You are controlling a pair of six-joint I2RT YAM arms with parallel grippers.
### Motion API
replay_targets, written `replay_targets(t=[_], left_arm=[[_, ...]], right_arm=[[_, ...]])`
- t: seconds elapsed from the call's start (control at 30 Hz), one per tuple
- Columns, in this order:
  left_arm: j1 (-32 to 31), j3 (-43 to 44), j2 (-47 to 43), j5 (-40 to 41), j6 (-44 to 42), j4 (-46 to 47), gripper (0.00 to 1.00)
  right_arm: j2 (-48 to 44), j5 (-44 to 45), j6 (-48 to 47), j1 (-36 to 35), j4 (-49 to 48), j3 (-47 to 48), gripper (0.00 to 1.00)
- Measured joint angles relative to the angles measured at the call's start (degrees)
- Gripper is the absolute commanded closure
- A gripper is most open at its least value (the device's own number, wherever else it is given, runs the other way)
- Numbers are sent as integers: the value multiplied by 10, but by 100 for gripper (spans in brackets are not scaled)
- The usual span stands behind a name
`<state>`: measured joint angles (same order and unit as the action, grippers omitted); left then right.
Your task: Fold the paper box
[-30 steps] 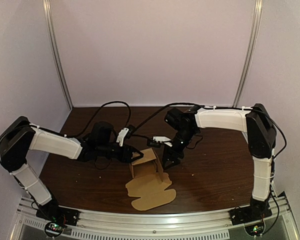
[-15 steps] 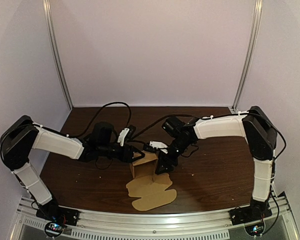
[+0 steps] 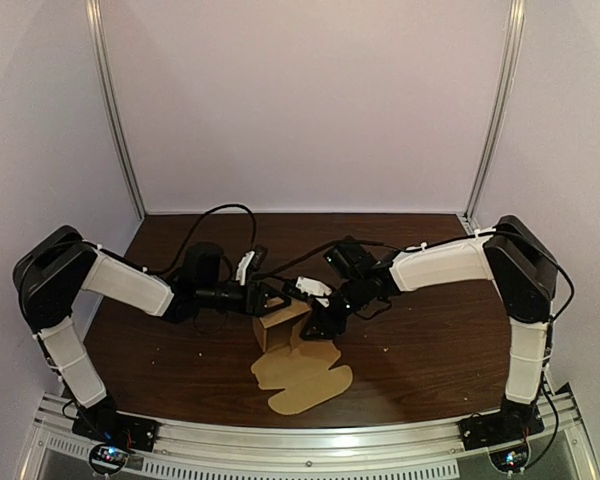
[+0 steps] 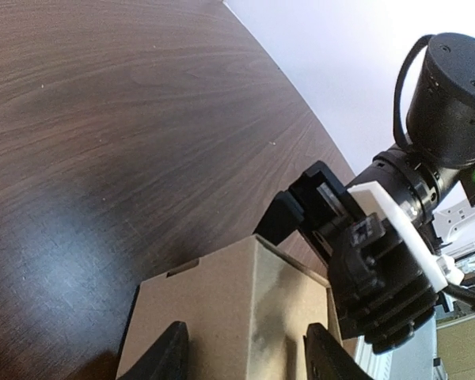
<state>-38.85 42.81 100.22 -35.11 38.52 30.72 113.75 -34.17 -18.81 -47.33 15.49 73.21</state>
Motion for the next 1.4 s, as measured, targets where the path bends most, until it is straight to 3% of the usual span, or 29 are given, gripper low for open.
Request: replay_targets(t=[0.23, 0.6, 0.7, 0.83, 0.93, 1.03, 1.23, 1.4], left_arm=[[23, 0, 35, -39, 60, 85, 48], [35, 0, 81, -71, 144, 175, 48], [37, 0, 81, -75, 165, 195, 39], [40, 0, 81, -71, 190, 217, 5], [48, -4, 78, -60, 200, 214, 3], [58, -15, 47, -40, 192, 171, 3], [63, 4, -73, 69, 89, -74, 3], [63, 32, -135, 156, 16, -226, 3]], right_arm=[[-3, 59, 17, 0, -49, -1, 56], [-14, 144, 43, 3, -84, -1, 88], [-27, 155, 43, 5, -83, -1, 95], [-45, 158, 28, 4, -47, 8, 98], [-53, 158, -7, 4, 28, 45, 98], [-53, 162, -63, 4, 148, 103, 97], [-39, 215, -175, 2, 437, 203, 95], [2, 290, -206, -4, 552, 212, 94]])
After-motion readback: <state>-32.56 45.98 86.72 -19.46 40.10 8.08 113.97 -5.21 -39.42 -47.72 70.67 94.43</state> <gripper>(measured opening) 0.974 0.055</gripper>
